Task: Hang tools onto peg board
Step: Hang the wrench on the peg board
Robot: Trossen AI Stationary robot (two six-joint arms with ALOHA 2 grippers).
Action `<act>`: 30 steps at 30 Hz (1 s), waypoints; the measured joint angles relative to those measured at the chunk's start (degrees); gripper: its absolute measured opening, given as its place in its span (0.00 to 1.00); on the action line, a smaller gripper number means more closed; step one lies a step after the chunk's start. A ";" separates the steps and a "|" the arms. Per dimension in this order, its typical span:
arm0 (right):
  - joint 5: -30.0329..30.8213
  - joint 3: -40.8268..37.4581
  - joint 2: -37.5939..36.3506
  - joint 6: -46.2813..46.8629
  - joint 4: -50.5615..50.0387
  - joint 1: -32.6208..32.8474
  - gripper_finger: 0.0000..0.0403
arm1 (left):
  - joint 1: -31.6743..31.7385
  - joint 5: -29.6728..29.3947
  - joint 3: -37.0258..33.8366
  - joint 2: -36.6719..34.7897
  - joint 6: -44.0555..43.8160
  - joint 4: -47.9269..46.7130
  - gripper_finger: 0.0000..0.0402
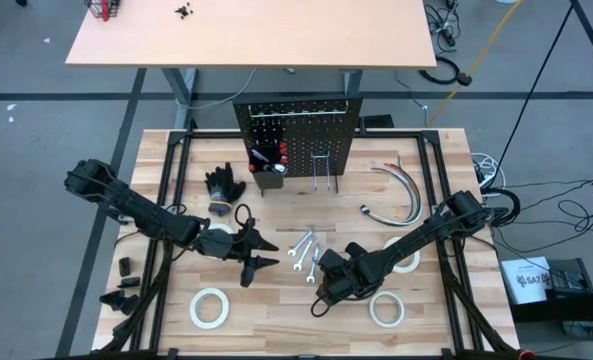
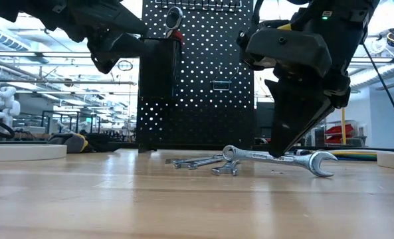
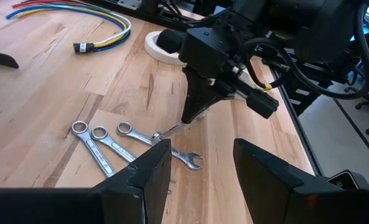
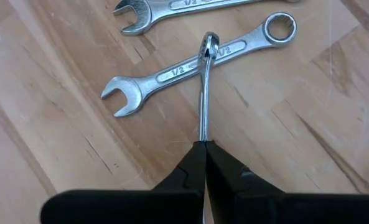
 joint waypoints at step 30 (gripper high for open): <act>0.95 -3.17 -1.10 -1.61 7.76 -0.22 0.01 | 0.00 0.03 0.00 0.01 -0.48 0.07 0.44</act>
